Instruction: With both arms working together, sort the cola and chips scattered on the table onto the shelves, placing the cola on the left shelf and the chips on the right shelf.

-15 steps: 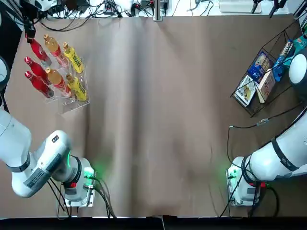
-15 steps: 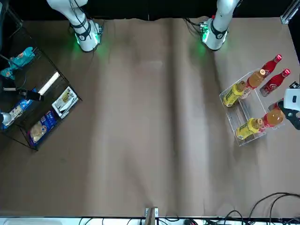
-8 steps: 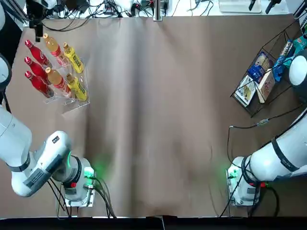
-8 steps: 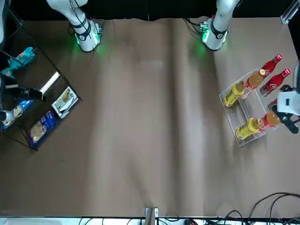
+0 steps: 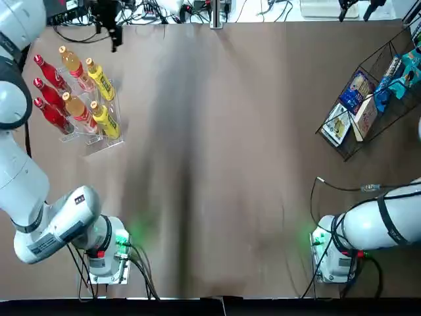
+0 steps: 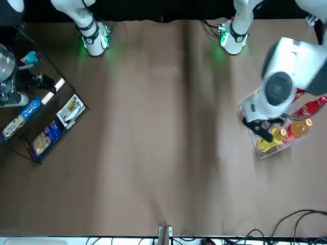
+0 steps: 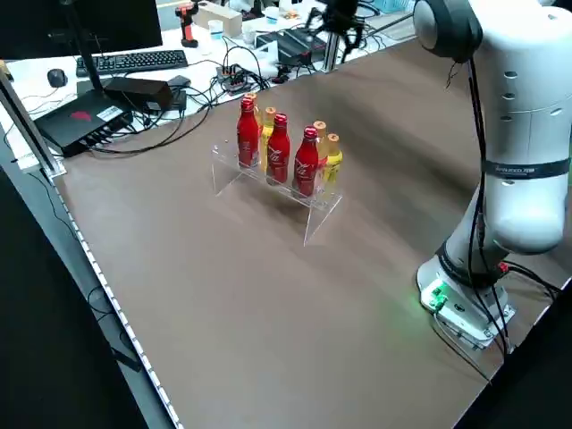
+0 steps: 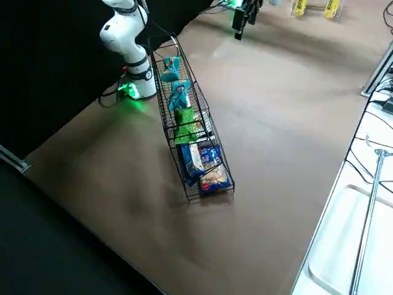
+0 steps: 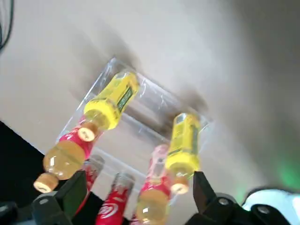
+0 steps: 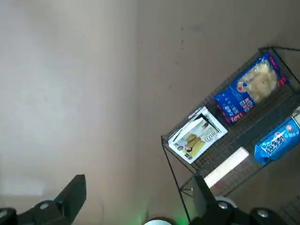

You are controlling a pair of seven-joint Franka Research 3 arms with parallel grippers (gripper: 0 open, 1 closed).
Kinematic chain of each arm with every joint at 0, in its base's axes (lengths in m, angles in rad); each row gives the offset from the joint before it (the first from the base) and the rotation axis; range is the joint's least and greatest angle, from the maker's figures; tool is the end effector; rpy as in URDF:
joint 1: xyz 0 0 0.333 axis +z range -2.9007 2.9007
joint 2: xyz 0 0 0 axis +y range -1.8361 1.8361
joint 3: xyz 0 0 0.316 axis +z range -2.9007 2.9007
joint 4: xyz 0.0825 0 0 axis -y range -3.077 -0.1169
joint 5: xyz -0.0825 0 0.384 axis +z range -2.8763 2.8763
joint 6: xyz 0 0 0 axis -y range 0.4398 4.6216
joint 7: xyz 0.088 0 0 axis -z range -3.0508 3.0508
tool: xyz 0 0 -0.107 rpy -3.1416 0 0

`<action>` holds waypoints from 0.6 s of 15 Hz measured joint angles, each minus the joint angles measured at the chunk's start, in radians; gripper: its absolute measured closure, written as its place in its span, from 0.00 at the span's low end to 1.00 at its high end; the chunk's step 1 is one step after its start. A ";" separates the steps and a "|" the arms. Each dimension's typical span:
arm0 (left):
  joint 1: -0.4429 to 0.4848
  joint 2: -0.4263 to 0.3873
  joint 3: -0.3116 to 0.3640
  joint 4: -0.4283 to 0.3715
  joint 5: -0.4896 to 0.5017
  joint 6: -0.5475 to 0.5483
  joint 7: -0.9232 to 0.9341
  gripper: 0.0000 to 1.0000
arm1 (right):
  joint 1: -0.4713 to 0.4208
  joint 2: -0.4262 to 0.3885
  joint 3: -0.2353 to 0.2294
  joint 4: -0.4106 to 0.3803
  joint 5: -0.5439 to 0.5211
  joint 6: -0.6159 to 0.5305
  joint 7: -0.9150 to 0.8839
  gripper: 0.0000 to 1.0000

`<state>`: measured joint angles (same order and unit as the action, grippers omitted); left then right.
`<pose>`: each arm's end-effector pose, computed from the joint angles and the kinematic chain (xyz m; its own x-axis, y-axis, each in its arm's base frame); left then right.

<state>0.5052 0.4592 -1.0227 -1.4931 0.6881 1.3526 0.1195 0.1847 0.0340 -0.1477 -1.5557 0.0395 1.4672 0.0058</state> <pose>0.5984 -0.1382 0.4840 0.7639 -0.5120 -0.3929 -0.6229 -0.7440 -0.2416 0.5523 0.0264 0.6046 0.9919 0.0345 -0.1220 0.0306 -0.9990 -0.0338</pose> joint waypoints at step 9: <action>-0.576 -0.273 0.726 0.097 -0.531 0.050 -0.184 0.00 | -0.036 -0.041 0.000 -0.038 0.000 0.005 -0.001 0.00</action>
<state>-0.0708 0.1864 -0.2962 -1.3959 0.1573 1.4027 -0.0645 0.1487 -0.0074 -0.1475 -1.5942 0.0390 1.4724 0.0048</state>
